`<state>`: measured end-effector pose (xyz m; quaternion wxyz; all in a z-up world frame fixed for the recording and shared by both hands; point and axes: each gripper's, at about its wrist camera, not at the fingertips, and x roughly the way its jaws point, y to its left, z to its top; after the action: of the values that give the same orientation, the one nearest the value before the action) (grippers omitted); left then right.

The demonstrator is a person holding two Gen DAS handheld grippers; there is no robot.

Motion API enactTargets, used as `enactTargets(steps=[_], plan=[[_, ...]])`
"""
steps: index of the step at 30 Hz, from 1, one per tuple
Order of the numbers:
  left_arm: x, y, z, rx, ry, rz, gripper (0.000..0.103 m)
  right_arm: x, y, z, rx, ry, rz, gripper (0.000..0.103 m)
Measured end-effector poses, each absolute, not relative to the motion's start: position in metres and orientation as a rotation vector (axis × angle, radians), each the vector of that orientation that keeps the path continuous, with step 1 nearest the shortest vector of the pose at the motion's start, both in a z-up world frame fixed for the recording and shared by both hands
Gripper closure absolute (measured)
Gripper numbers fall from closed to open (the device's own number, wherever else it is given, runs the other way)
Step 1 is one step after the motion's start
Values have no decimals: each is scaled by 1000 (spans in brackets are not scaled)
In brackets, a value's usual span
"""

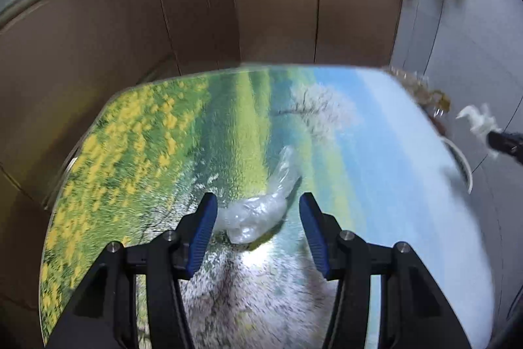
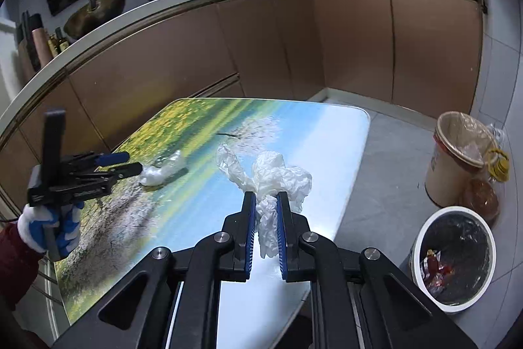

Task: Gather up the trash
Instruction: 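Carry plastic bag and tissue to the bin and release both inside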

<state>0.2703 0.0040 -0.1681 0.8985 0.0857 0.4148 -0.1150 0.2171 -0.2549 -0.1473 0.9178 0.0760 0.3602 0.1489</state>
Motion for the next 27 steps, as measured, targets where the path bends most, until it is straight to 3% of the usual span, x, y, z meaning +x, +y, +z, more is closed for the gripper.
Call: enactTargets(steps=[2,3,7,17,27], plan=[[279,6,-182,165,900,-245,57,218,-259,-151,161,748,297,91],[280,5,-186,170,907,-249,69,218,-262,-154,163,752,292,91],[279,-2,-187,153,901,-282,80,215,-278,-161,178,759,270,91],[283,-79,-150,129,844,-439,83,198,-346,-173,242,733,139,91],[301,-261,-135,93,873,-785,83,195,-451,-199,299,749,-140,88]])
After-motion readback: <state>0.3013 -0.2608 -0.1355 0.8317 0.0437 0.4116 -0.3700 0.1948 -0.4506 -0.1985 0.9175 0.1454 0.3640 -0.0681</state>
